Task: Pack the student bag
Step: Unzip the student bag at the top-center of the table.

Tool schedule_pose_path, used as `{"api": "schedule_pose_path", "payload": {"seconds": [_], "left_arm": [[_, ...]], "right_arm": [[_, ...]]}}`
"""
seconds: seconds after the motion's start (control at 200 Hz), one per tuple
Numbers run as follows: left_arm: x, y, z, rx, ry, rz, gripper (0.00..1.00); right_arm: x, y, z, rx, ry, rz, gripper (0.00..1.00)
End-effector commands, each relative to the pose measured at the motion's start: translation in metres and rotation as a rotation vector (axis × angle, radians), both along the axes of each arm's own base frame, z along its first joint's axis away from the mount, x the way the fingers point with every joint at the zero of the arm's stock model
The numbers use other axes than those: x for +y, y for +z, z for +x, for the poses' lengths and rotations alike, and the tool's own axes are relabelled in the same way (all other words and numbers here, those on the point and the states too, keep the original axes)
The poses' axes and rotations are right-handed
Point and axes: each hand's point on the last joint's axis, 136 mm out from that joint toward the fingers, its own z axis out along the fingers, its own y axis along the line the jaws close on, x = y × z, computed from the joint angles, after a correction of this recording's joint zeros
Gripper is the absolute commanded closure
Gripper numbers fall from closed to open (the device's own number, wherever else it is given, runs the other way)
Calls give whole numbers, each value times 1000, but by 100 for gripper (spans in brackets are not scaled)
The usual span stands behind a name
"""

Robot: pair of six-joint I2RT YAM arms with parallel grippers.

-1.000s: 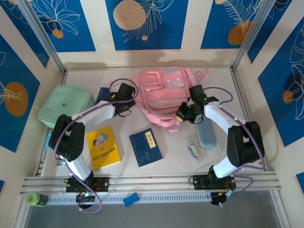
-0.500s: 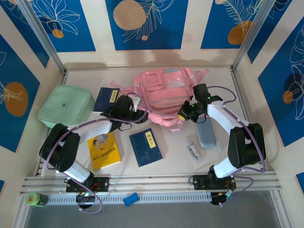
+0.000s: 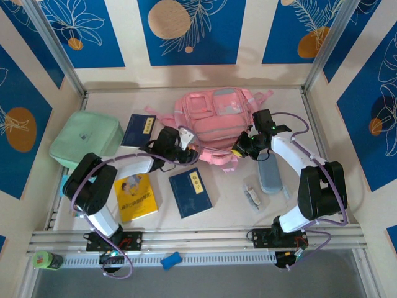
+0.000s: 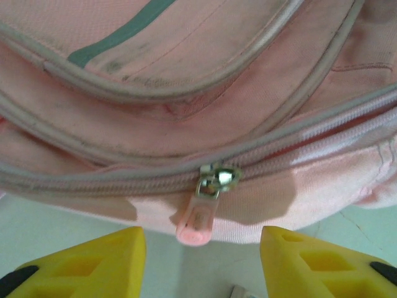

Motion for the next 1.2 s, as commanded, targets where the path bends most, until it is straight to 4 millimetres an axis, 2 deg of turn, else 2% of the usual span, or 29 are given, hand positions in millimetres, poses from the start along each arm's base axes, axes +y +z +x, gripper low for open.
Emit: {"api": "schedule_pose_path", "payload": {"seconds": [0.0, 0.13, 0.325, 0.43, 0.61, 0.87, 1.025, 1.196], "left_arm": [[-16, 9, 8, -55, -42, -12, 52], [-14, 10, 20, -76, 11, 8, 58], [-9, 14, 31, -110, 61, 26, 73], [-2, 14, 35, -120, 104, 40, 82], [12, 12, 43, -138, 176, 81, 91], [42, 3, 69, -94, 335, 154, 100], [62, 0, 83, -73, 418, 185, 100], [68, 4, 78, -85, 422, 165, 100]], "right_arm": [[12, 34, 8, -84, 32, 71, 100], [16, 33, 9, -87, 47, 68, 100], [16, 28, 10, -75, 44, 65, 100], [18, 32, 13, -81, 51, 74, 100], [17, 35, 11, -90, 70, 53, 100], [18, 38, 4, -91, 103, 62, 100], [16, 35, 3, -85, 109, 58, 100], [12, 37, 7, -89, 101, 67, 100]]}}
